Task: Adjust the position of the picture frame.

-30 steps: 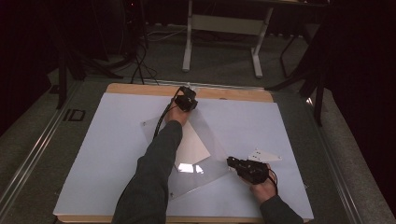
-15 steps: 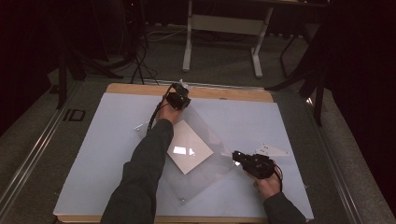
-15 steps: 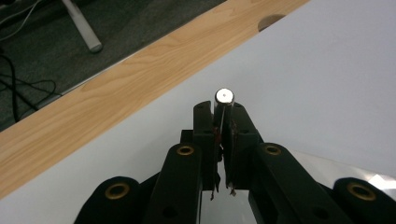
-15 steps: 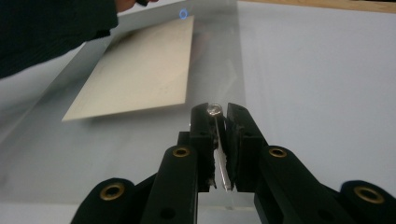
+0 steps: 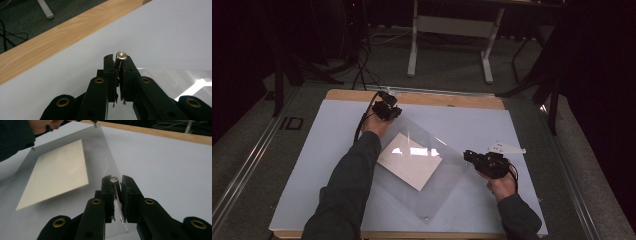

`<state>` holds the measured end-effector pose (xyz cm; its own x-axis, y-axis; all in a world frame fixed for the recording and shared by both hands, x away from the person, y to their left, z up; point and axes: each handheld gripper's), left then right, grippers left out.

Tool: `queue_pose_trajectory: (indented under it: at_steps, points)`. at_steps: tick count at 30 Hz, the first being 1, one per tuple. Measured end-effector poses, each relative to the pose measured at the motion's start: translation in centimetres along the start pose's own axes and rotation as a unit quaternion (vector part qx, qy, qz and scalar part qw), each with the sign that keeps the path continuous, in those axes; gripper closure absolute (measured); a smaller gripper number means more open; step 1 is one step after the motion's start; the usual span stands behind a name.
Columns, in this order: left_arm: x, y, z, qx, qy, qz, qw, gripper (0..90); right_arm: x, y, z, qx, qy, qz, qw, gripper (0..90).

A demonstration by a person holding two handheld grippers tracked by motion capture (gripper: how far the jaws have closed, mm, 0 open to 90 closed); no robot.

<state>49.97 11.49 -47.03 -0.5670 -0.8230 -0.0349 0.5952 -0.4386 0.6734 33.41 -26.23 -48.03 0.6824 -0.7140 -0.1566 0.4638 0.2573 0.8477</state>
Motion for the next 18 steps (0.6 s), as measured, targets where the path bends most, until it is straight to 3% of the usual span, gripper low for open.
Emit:
queue_pose_trajectory:
  at_steps: [10,18]
  points:
    - [-0.8,-3.1,3.0,-0.012,0.006,0.015,0.9998,85.2,1.0,1.5,-1.3,-0.016,0.012,0.002,0.9998,80.8]
    - [-0.7,-6.3,4.4,-0.022,0.006,0.026,0.9994,85.3,2.6,2.8,-3.1,-0.038,0.013,0.004,0.9992,80.8]
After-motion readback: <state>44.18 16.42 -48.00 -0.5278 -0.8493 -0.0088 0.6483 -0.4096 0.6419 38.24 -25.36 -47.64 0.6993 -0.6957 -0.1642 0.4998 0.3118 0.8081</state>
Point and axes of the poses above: each handheld gripper's, and its own axes: z roughly backward along the jaws, y roughly out of its top, x roughly to its right, and after that the axes turned 3 degrees about -x, right-handed
